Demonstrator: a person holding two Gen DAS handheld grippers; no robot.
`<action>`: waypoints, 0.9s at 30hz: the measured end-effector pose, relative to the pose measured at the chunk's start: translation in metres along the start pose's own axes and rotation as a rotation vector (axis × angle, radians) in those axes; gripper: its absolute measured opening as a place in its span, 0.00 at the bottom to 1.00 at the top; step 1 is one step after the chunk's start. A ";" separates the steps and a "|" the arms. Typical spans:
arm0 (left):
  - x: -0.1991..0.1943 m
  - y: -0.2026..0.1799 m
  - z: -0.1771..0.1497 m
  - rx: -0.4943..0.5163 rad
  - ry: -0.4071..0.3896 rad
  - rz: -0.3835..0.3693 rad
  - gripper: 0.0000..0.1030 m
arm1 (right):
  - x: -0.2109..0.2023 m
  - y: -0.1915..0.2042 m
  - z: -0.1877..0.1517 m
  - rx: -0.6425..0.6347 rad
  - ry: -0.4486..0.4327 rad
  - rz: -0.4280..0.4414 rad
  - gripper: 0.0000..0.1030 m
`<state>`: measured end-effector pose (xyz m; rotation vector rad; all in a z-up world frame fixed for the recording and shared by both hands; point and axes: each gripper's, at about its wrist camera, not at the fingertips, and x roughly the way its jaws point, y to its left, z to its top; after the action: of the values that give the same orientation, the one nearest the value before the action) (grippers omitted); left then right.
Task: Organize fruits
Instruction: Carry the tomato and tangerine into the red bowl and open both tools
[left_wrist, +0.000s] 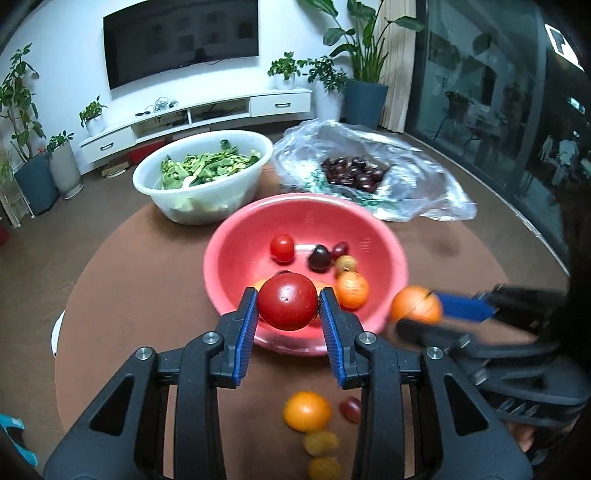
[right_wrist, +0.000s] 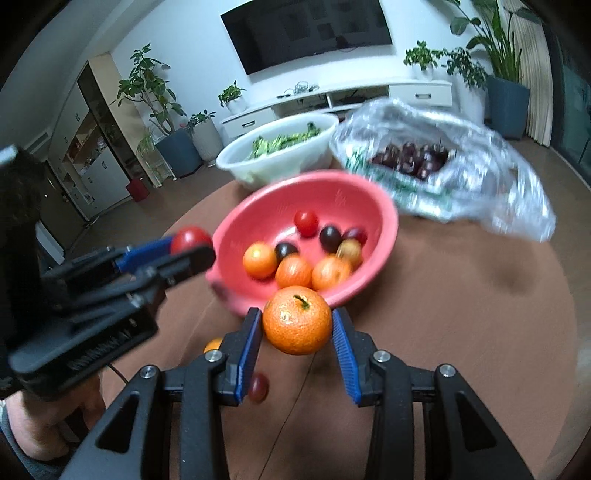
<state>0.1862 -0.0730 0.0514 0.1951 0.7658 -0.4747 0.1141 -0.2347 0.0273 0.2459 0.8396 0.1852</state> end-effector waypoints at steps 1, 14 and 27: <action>0.004 0.003 0.002 0.003 0.004 0.007 0.31 | 0.002 0.000 0.008 -0.014 -0.008 -0.010 0.41; 0.071 0.022 0.022 0.019 0.059 0.055 0.31 | 0.062 0.002 0.054 -0.129 0.027 -0.113 0.41; 0.100 0.027 0.017 0.011 0.078 0.083 0.32 | 0.089 -0.002 0.051 -0.146 0.064 -0.162 0.41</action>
<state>0.2721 -0.0889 -0.0065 0.2558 0.8285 -0.3939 0.2111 -0.2214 -0.0033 0.0346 0.9013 0.1023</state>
